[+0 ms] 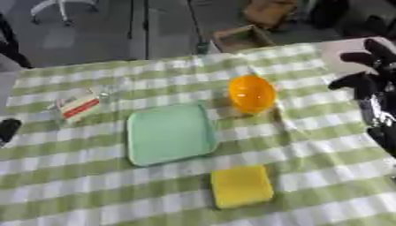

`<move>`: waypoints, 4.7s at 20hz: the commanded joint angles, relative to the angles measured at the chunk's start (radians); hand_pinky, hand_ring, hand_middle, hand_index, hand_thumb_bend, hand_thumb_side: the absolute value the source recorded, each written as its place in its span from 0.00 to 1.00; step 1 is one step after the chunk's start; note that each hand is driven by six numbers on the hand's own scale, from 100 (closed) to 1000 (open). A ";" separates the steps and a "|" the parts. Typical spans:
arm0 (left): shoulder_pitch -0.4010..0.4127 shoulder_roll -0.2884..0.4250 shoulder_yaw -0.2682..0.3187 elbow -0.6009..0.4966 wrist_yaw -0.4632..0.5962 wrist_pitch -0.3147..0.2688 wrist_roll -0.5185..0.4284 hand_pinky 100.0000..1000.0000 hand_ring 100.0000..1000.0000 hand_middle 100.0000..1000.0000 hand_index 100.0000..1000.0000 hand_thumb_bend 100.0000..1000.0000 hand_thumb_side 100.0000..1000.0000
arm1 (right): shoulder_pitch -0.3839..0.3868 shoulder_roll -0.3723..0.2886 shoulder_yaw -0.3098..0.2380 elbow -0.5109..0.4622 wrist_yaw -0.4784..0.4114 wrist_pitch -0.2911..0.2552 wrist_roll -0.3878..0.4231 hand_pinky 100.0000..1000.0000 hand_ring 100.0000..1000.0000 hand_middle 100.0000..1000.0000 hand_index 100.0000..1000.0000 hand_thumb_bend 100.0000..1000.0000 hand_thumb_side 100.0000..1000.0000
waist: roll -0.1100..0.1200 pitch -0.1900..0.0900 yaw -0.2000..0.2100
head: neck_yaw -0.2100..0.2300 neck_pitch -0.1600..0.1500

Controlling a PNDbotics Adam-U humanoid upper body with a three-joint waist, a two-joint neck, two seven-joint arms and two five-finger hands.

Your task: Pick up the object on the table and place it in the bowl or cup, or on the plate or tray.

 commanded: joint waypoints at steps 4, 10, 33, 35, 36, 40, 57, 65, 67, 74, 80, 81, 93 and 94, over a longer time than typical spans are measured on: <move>-0.029 0.132 -0.008 -0.020 -0.035 0.073 -0.105 0.56 0.85 0.77 0.90 0.82 0.35 | -0.004 -0.020 -0.007 -0.025 0.005 -0.002 0.000 0.68 0.58 0.80 1.00 0.00 0.47 | 0.000 -0.105 -0.005 | 0.004 -0.013; -0.106 0.303 -0.043 0.058 -0.129 0.162 -0.367 0.64 0.84 0.77 0.90 0.83 0.47 | -0.003 -0.023 0.000 -0.025 0.002 -0.001 0.007 0.68 0.58 0.80 1.00 0.00 0.47 | 0.008 -0.108 -0.023 | 0.010 -0.013; -0.533 0.390 -0.259 0.746 -0.436 -0.023 -0.538 0.78 0.78 0.74 0.87 0.92 0.62 | -0.016 -0.033 0.035 -0.025 -0.025 -0.006 0.049 0.68 0.57 0.80 1.00 0.00 0.49 | 0.037 -0.110 -0.124 | 0.045 -0.018; -0.538 0.374 -0.267 0.773 -0.458 -0.021 -0.523 0.79 0.78 0.74 0.87 0.92 0.63 | -0.017 -0.033 0.035 -0.025 -0.026 -0.006 0.050 0.68 0.57 0.80 1.00 0.00 0.49 | 0.037 -0.110 -0.126 | 0.046 -0.019; -0.540 0.369 -0.270 0.783 -0.466 -0.022 -0.517 0.79 0.78 0.74 0.87 0.92 0.63 | -0.017 -0.033 0.035 -0.025 -0.026 -0.006 0.050 0.68 0.57 0.80 1.00 0.00 0.49 | 0.037 -0.110 -0.127 | 0.046 -0.019; -0.537 0.353 -0.278 0.816 -0.492 -0.020 -0.502 0.79 0.77 0.74 0.86 0.91 0.63 | -0.016 -0.031 0.035 -0.025 -0.025 -0.006 0.051 0.68 0.57 0.80 1.00 0.00 0.49 | 0.037 -0.109 -0.129 | 0.046 -0.020; -0.528 0.315 -0.269 0.900 -0.560 0.055 -0.343 0.35 0.38 0.35 0.60 0.26 0.00 | -0.015 -0.028 0.032 -0.025 -0.023 -0.004 0.048 0.68 0.57 0.80 1.00 0.00 0.50 | 0.038 -0.106 -0.136 | 0.044 -0.027; -0.513 0.330 -0.268 0.736 -0.257 0.074 -0.367 0.29 0.34 0.34 0.59 0.00 0.05 | -0.013 -0.028 0.030 -0.025 -0.022 -0.004 0.044 0.68 0.57 0.80 1.00 0.00 0.50 | 0.033 -0.108 -0.130 | 0.038 -0.022; -0.522 0.340 -0.281 0.666 -0.203 0.067 -0.404 0.31 0.35 0.35 0.59 0.00 0.05 | -0.013 -0.028 0.031 -0.025 -0.023 -0.004 0.044 0.68 0.57 0.80 1.00 0.00 0.50 | 0.033 -0.110 -0.132 | 0.039 -0.020; -0.596 0.323 -0.373 0.567 -0.241 -0.048 -0.564 0.50 0.45 0.43 0.64 0.10 0.01 | -0.021 -0.030 0.042 -0.025 -0.030 -0.006 0.055 0.68 0.57 0.80 1.00 0.00 0.50 | 0.037 -0.113 -0.162 | 0.052 -0.017; -0.627 0.249 -0.418 0.611 -0.344 -0.112 -0.595 0.52 0.46 0.44 0.65 0.12 0.04 | -0.027 -0.028 0.046 -0.025 -0.036 -0.007 0.060 0.68 0.57 0.80 1.00 0.00 0.51 | 0.040 -0.107 -0.183 | 0.057 -0.021; -0.630 0.235 -0.420 0.625 -0.354 -0.111 -0.591 0.51 0.46 0.44 0.65 0.10 0.06 | -0.028 -0.028 0.046 -0.025 -0.036 -0.007 0.061 0.68 0.57 0.80 1.00 0.00 0.51 | 0.040 -0.106 -0.187 | 0.058 -0.022; -0.618 0.159 -0.440 0.720 -0.380 -0.125 -0.598 0.70 0.70 0.73 0.86 0.54 0.96 | -0.028 -0.026 0.044 -0.025 -0.031 -0.006 0.059 0.68 0.56 0.80 1.00 0.00 0.52 | 0.043 -0.096 -0.184 | 0.053 -0.024; -0.614 0.160 -0.436 0.714 -0.356 -0.133 -0.609 0.71 0.71 0.74 0.87 0.55 0.98 | -0.027 -0.026 0.043 -0.025 -0.031 -0.006 0.058 0.68 0.56 0.80 1.00 0.00 0.52 | 0.043 -0.096 -0.181 | 0.053 -0.024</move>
